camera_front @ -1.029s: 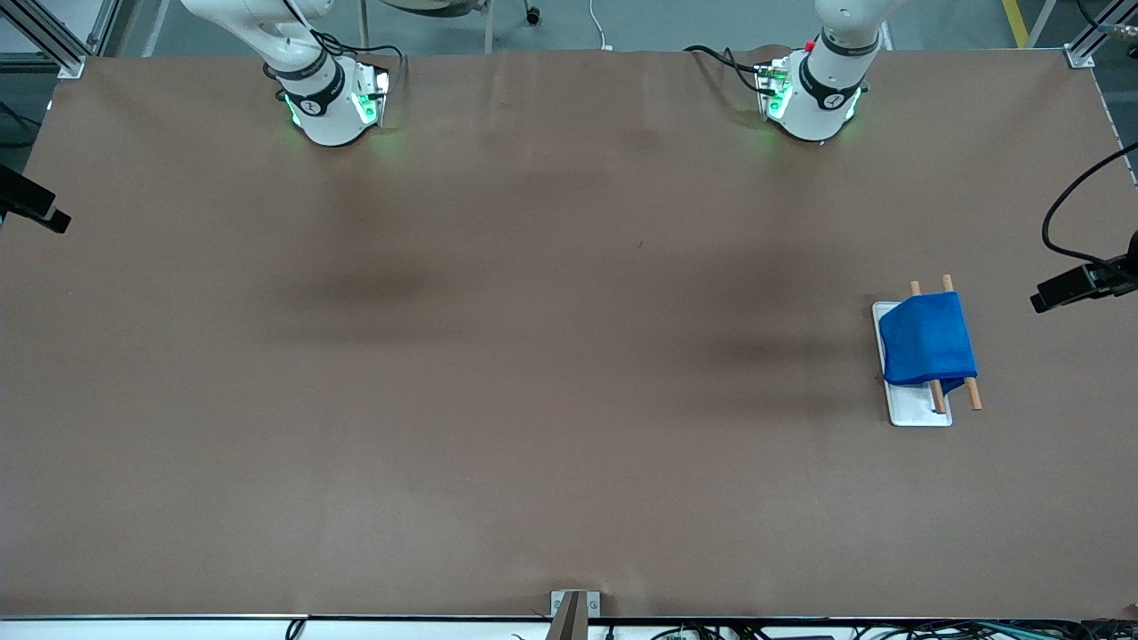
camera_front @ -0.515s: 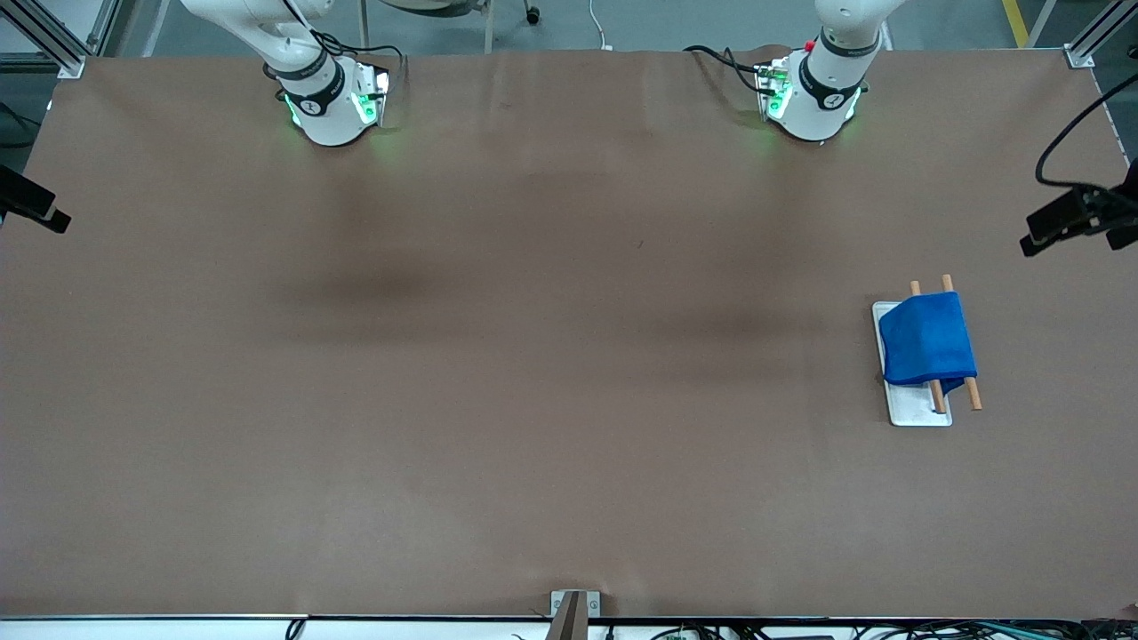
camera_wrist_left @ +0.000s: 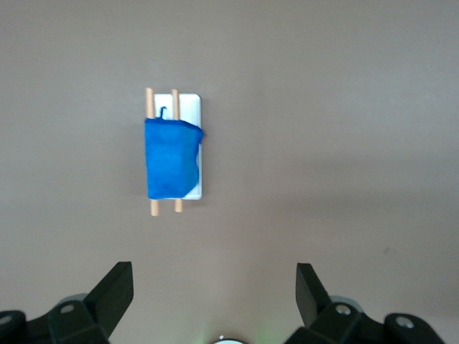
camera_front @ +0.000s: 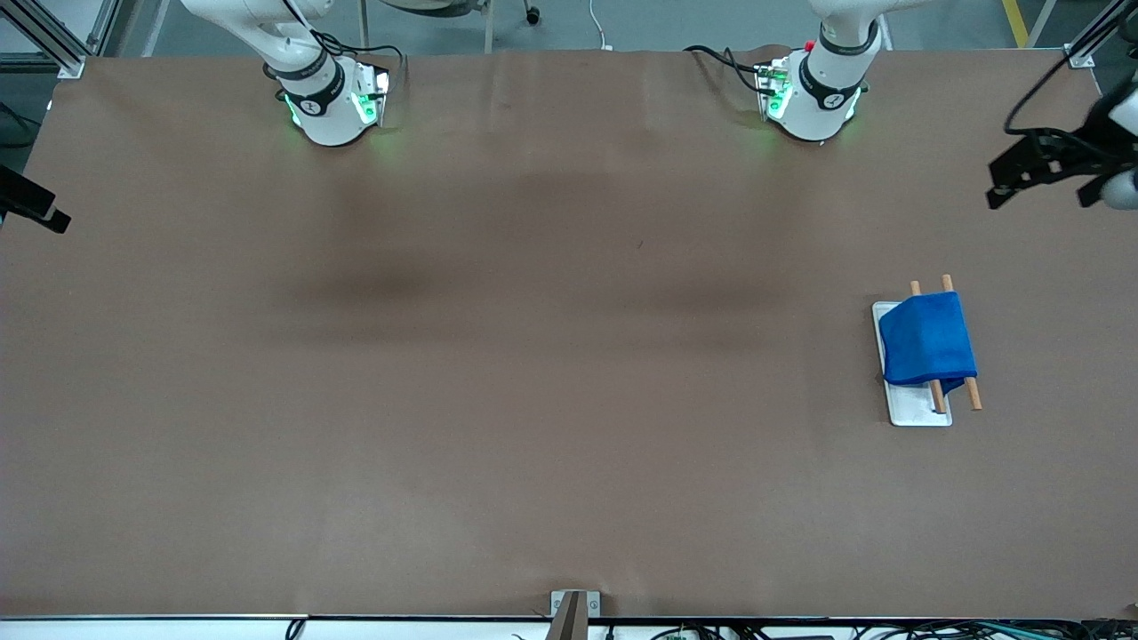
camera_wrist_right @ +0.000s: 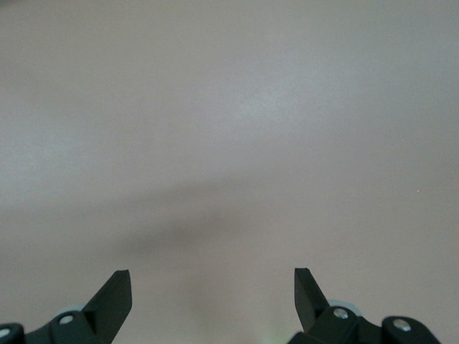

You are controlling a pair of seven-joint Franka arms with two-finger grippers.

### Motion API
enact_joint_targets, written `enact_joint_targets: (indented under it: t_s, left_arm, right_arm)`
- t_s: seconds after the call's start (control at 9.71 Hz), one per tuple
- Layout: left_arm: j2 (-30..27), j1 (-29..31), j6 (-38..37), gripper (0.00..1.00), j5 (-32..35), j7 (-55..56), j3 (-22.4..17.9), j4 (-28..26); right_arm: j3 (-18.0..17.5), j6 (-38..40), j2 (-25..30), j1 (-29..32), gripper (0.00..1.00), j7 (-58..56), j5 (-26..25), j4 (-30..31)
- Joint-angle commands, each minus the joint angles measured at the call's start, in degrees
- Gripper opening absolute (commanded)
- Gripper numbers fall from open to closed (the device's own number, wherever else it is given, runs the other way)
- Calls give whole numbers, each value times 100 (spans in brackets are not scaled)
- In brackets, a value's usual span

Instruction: Right arm passes towel to left arm to hang

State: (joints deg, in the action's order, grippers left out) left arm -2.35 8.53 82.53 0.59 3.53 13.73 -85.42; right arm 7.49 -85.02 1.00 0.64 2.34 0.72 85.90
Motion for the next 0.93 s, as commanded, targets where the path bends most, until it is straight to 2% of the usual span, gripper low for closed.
enact_joint_targets:
  t_s: [0.0, 0.21, 0.82]
  left_arm:
    - [-431, -316, 34, 100, -252, -11, -379, -772]
    - [-556, -308, 87, 100, -262, -37, -380, -941]
    - [-345, -264, 52, 100, -42, -90, -371, -660]
  right_arm:
    - [-11, -41, 67, 15, 100, -50, -99, 76]
    - [-11, -41, 67, 15, 100, -50, -99, 76]
    - [-2, -50, 67, 15, 100, -50, -99, 76]
